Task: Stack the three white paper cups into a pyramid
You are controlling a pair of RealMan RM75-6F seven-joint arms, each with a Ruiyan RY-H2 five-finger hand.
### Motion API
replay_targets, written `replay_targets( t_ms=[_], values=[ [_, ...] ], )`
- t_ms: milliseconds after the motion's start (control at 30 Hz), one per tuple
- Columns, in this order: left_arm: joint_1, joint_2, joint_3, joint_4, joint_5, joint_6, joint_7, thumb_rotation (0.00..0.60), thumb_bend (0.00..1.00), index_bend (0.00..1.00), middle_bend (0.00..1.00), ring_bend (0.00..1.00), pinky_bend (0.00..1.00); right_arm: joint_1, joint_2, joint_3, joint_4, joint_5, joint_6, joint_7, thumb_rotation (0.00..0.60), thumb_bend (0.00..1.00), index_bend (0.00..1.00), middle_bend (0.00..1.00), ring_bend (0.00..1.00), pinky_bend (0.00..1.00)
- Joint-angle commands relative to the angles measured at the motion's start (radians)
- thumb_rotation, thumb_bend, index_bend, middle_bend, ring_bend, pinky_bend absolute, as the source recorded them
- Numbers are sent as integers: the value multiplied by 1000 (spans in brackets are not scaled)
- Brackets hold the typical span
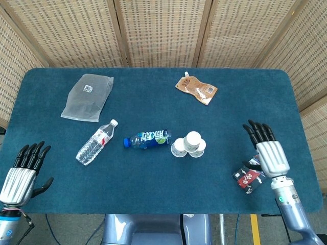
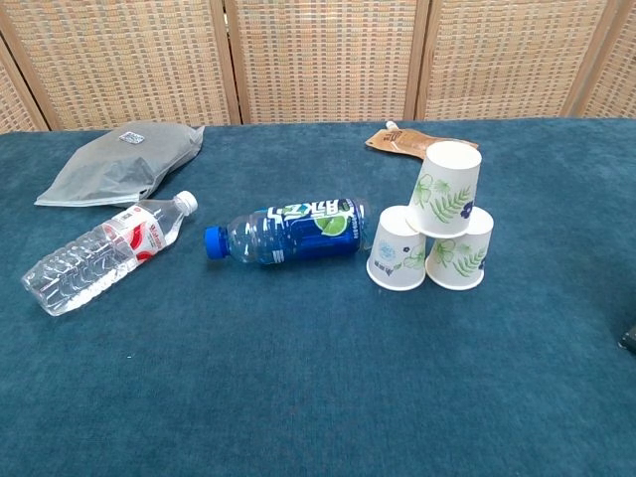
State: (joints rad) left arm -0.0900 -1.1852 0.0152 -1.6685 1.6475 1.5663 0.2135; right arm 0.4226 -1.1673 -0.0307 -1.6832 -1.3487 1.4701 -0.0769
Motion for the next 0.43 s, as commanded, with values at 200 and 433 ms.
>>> replay_targets(
  t_ms=[200, 433],
  values=[
    [24, 2, -3, 26, -33, 14, -15, 600, 289, 39, 0, 0, 21, -157, -76, -56, 149, -129, 142, 33, 600, 152, 55, 0, 0, 44],
    [26, -3, -12, 34, -27, 26, -23, 600, 289, 39, 0, 0, 21, -187, -83, -49, 173, -162, 128, 53, 600, 153, 54, 0, 0, 44]
  ],
)
